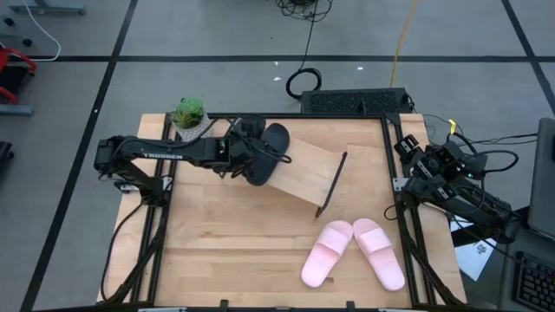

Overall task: Pick and place slides into the shelf
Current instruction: Put the black slide on the shelf

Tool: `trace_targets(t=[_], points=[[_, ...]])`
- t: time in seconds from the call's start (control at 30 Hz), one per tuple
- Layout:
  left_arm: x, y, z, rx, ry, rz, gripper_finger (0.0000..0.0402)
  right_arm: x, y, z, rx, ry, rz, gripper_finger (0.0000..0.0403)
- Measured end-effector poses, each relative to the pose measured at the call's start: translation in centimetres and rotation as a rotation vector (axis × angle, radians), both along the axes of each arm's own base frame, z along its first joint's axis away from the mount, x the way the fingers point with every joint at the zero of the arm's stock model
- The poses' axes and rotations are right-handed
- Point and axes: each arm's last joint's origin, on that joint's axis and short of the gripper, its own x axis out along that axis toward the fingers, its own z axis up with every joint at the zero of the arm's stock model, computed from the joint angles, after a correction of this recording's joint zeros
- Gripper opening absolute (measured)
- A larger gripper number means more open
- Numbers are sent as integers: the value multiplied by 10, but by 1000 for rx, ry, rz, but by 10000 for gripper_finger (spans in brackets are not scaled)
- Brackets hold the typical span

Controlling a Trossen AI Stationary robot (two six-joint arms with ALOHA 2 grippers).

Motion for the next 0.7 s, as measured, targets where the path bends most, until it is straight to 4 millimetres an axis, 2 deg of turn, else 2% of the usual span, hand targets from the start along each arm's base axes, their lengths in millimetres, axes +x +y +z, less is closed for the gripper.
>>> trace_targets(t=[0.5,0.7], points=[[-2,0,-1,2,32,-4,0,0,0,0,0,0,0,187],[-11,-2,8,1,19,-10,0,0,0,0,-4,4,3,187]])
